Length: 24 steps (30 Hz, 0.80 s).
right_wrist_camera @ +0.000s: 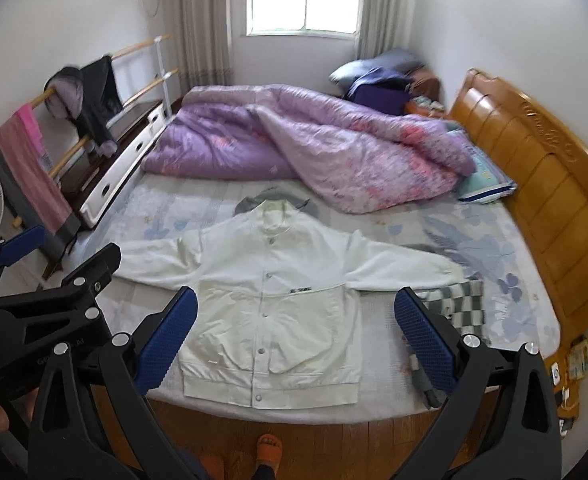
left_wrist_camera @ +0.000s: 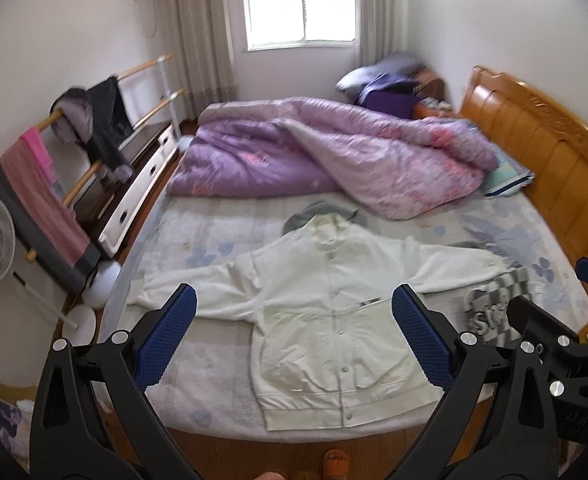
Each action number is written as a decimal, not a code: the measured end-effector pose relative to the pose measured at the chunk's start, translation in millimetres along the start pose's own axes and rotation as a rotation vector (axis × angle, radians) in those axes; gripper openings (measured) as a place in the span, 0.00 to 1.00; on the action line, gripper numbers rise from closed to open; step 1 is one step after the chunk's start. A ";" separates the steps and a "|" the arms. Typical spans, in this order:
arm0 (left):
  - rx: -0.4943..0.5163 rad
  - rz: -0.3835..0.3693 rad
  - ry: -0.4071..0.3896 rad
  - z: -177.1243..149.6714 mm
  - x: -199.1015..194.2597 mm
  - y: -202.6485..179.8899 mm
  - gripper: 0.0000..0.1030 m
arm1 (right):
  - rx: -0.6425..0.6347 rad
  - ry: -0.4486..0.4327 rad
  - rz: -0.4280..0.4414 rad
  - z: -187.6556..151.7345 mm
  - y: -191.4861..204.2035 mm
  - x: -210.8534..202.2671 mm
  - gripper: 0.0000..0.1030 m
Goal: Fold large clothes
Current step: 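Lower both tools toward the white jacket's sleeve cuffs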
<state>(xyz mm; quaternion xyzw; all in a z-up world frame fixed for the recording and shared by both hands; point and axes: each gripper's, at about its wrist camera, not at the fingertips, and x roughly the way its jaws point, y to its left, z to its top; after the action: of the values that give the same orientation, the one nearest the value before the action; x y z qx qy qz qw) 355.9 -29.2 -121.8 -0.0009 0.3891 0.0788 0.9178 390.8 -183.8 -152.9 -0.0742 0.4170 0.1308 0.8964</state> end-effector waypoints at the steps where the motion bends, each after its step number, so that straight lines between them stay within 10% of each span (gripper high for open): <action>1: -0.010 0.004 0.023 0.2 14.6 7.1 0.95 | -0.012 0.021 0.007 3.5 6.0 13.0 0.93; 11: -0.153 -0.085 0.241 -29.5 191.8 132.0 0.95 | -0.092 0.206 0.020 37.8 91.0 164.4 0.92; 20: -0.665 -0.052 0.494 -118.5 374.0 362.0 0.95 | -0.041 0.392 0.065 50.6 182.3 325.7 0.92; 24: -0.903 0.009 0.489 -160.6 431.8 465.5 0.95 | 0.028 0.468 0.102 51.6 203.7 383.0 0.60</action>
<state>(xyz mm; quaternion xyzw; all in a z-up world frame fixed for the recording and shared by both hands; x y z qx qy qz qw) 469.2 482.5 -514.5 -0.4139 0.5196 0.2403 0.7077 604.7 89.3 -418.5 -0.0689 0.6185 0.1494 0.7683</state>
